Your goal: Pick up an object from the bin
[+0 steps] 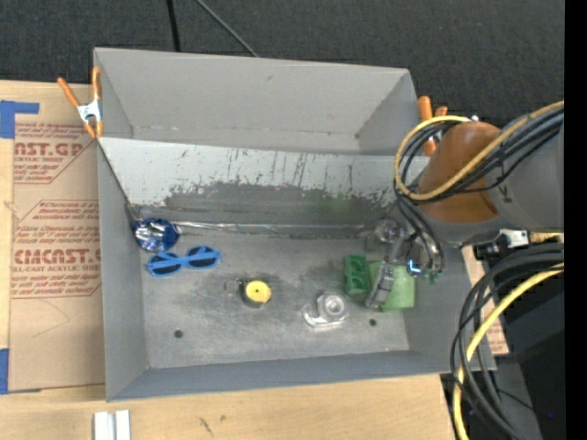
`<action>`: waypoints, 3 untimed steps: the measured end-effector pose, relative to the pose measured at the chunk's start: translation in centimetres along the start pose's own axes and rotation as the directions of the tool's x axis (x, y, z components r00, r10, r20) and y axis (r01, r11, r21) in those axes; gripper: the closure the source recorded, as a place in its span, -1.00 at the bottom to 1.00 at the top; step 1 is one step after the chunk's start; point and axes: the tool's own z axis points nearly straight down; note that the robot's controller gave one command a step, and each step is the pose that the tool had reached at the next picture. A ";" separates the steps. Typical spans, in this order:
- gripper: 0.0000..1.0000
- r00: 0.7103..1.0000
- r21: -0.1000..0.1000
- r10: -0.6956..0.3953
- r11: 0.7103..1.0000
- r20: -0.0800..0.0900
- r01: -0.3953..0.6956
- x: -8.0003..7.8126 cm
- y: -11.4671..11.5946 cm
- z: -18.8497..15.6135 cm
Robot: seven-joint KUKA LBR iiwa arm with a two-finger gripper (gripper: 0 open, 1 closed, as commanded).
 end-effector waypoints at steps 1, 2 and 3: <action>1.00 1.000 -0.006 -0.001 1.000 0.000 0.001 0.0 0.4 -0.2; 1.00 1.000 -0.001 -0.009 1.000 0.007 0.009 3.4 -0.3 -8.7; -1.00 1.000 0.000 -0.009 1.000 0.001 0.009 3.5 -0.3 -8.2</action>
Offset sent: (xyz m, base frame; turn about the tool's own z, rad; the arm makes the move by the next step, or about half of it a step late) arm 0.0000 0.0000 0.0000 0.0000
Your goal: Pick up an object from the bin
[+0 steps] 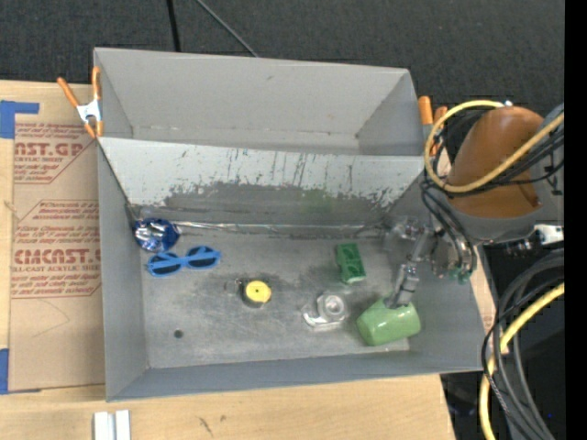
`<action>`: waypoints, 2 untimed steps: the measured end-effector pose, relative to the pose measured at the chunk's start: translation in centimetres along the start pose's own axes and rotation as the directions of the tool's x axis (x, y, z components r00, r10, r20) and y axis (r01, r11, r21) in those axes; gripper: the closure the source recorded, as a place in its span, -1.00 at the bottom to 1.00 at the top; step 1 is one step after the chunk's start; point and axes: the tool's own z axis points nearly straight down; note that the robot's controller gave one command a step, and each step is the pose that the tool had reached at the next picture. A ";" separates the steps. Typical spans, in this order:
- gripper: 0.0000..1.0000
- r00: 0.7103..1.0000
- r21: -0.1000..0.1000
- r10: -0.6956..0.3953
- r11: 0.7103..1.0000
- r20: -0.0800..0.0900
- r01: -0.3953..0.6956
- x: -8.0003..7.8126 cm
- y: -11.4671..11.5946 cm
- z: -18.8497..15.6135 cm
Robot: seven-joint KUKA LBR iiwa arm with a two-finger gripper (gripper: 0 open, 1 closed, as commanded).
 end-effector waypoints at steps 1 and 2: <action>-1.00 0.983 -0.009 -0.185 0.983 -0.001 0.185 2.9 -2.9 6.1; -1.00 0.873 -0.004 -0.488 0.873 -0.007 0.488 4.0 -1.4 7.1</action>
Offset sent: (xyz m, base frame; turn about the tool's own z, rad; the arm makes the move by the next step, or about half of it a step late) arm -0.0462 -0.0325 -0.0814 -0.1931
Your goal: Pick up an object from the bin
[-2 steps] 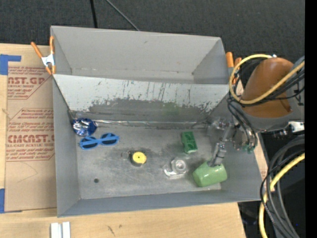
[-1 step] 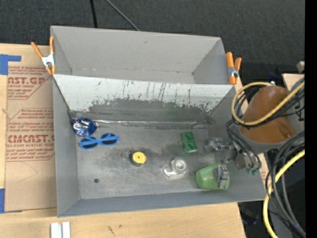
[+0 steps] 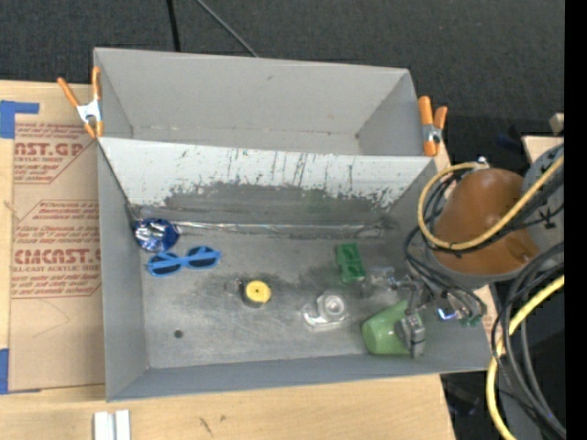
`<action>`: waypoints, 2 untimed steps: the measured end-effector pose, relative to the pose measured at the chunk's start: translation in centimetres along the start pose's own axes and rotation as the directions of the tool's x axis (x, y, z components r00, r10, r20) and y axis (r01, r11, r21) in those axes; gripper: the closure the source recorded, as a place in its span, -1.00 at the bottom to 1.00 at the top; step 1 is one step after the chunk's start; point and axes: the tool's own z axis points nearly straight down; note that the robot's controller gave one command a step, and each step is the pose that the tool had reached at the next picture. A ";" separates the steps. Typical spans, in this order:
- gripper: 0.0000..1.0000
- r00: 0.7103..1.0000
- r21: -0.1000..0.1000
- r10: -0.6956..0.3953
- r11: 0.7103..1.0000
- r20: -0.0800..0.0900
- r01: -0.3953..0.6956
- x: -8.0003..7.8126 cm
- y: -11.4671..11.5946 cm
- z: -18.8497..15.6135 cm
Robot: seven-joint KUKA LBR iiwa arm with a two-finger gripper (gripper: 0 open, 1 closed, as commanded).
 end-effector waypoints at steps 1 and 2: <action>-1.00 0.988 0.002 -0.155 0.988 0.005 0.155 0.4 0.7 0.1; -1.00 0.972 -0.006 -0.234 0.972 -0.009 0.234 -0.5 0.5 0.3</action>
Offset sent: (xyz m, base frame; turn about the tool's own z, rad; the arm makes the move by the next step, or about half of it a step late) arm -0.0097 0.0023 -0.0105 -0.1560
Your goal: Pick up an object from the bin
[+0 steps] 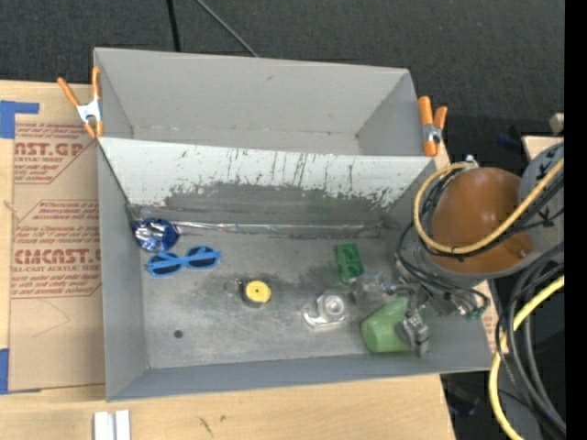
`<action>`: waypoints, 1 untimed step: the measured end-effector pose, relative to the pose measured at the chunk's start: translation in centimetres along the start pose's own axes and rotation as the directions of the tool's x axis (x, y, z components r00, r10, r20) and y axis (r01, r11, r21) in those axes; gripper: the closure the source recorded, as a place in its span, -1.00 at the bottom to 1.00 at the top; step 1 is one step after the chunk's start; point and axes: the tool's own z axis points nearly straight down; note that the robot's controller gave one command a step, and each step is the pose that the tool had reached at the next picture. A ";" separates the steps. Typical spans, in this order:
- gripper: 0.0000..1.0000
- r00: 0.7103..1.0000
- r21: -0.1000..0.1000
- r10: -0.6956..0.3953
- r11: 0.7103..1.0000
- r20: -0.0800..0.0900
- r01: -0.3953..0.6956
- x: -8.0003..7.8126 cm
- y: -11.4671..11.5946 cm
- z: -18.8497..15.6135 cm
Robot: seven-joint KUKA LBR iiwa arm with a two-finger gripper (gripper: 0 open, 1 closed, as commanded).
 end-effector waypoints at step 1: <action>-1.00 0.896 0.019 -0.443 0.896 0.011 0.443 1.0 0.5 0.7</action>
Offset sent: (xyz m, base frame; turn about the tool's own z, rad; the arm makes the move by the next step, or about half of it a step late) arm -0.0127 -0.0018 -0.0078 -0.4588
